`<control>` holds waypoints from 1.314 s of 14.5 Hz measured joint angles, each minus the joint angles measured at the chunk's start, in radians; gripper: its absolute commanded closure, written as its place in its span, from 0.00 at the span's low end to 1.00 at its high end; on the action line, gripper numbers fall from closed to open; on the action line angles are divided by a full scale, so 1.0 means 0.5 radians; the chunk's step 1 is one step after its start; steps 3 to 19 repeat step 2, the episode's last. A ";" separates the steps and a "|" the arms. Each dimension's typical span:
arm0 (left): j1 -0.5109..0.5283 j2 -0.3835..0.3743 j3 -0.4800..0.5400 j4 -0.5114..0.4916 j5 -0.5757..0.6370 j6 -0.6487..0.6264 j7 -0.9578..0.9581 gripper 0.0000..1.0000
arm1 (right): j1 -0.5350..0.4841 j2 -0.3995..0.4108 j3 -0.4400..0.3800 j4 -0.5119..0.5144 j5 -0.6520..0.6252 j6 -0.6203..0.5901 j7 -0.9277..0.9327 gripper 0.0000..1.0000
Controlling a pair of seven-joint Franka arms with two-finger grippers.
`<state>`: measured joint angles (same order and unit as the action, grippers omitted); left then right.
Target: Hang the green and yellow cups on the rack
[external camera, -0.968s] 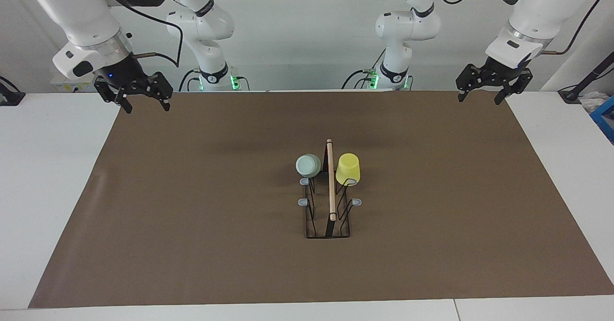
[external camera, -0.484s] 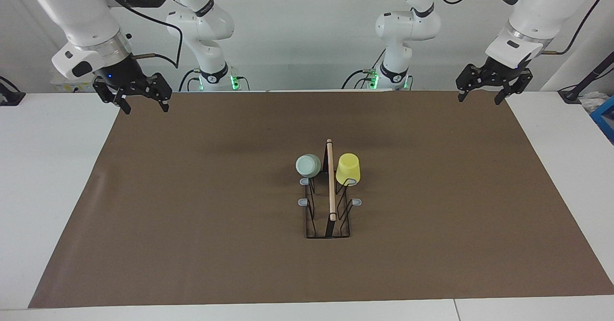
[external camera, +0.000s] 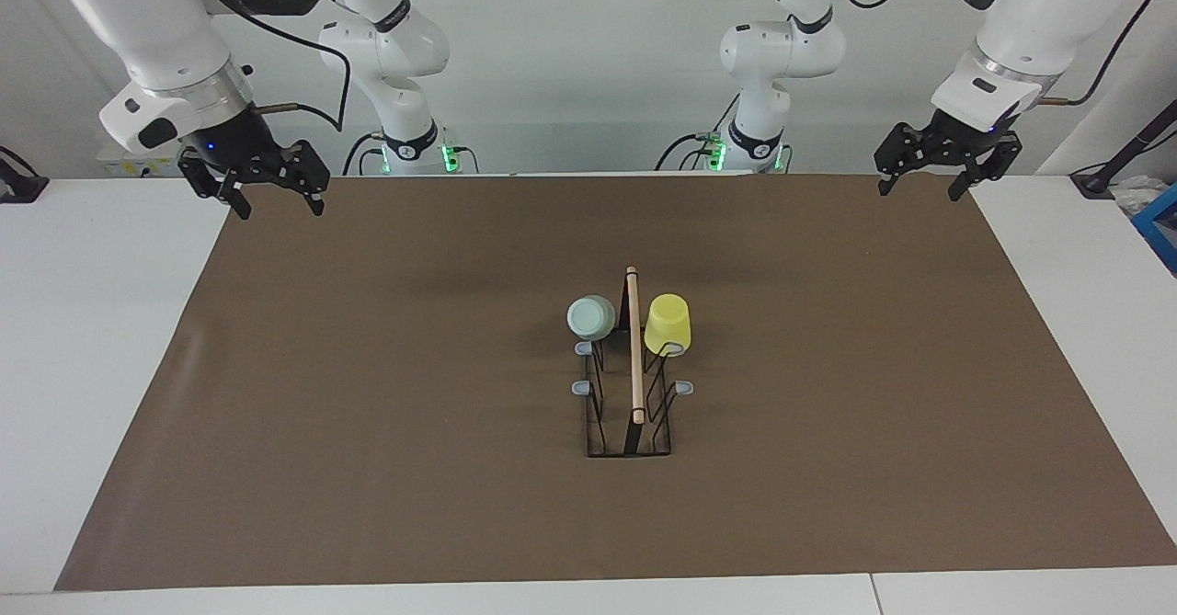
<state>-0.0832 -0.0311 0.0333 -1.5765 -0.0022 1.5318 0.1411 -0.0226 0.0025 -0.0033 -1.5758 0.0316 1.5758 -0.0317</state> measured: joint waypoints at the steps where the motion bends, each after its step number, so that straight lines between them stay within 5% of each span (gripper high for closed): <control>1: 0.000 0.000 0.000 0.000 0.000 0.000 0.000 0.00 | 0.000 0.000 0.000 0.000 0.000 0.000 0.000 0.00; 19: 0.000 0.000 -0.001 0.000 0.000 0.000 0.000 0.00 | 0.000 0.000 0.000 0.000 0.000 0.000 0.000 0.00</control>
